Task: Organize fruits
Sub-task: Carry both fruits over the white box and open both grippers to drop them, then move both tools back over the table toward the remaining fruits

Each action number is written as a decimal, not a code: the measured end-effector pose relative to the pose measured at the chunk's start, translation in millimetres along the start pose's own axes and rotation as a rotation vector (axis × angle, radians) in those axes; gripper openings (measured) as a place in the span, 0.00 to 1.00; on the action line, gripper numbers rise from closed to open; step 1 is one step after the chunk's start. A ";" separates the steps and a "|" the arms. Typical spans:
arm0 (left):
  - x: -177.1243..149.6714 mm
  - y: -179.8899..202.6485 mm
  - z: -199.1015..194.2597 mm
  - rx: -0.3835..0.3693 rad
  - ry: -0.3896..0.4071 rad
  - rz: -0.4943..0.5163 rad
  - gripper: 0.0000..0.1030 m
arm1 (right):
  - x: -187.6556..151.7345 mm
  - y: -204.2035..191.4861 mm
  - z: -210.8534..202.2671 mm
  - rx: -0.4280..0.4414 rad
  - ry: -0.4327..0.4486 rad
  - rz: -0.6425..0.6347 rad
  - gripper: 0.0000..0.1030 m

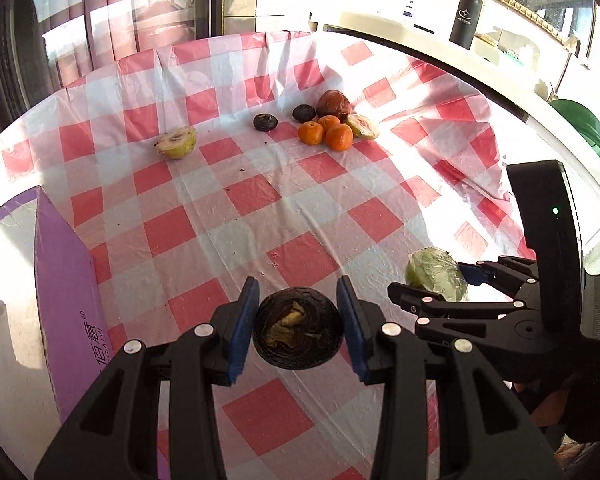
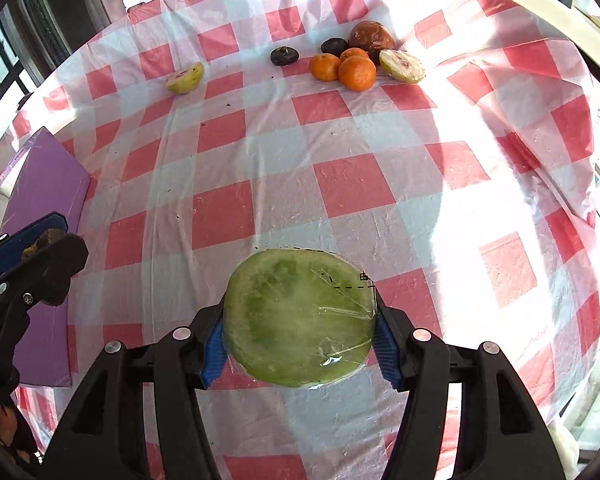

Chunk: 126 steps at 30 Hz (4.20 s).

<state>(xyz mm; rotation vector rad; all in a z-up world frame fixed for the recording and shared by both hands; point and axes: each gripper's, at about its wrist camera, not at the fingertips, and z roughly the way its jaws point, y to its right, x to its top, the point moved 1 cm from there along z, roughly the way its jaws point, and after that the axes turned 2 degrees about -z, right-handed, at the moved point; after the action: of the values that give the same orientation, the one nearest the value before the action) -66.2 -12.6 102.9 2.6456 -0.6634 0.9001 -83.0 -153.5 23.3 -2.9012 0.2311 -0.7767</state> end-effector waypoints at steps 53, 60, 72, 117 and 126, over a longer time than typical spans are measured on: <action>-112.2 -259.7 -84.4 0.418 -0.235 -0.359 0.71 | -37.5 -338.9 -2.8 0.041 -0.127 -0.861 0.80; -113.9 -258.8 -85.4 0.415 -0.232 -0.361 0.74 | -42.5 -340.3 -3.3 0.033 -0.113 -0.865 0.84; -82.3 -219.9 -184.6 0.321 0.046 -0.259 0.98 | -11.4 -295.1 -148.5 -0.046 0.177 -0.845 0.85; 25.4 18.2 106.0 0.180 -0.150 -0.117 0.98 | 91.7 140.9 67.7 -0.178 0.008 -0.071 0.89; 50.7 28.9 169.4 0.198 -0.186 -0.059 0.98 | 175.1 166.4 132.3 -0.098 0.043 -0.099 0.88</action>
<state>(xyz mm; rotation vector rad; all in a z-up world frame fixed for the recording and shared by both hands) 40.6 -120.0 7.1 2.9355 -0.5599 0.7437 114.7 -337.0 -32.7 -3.0100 0.1346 -0.8677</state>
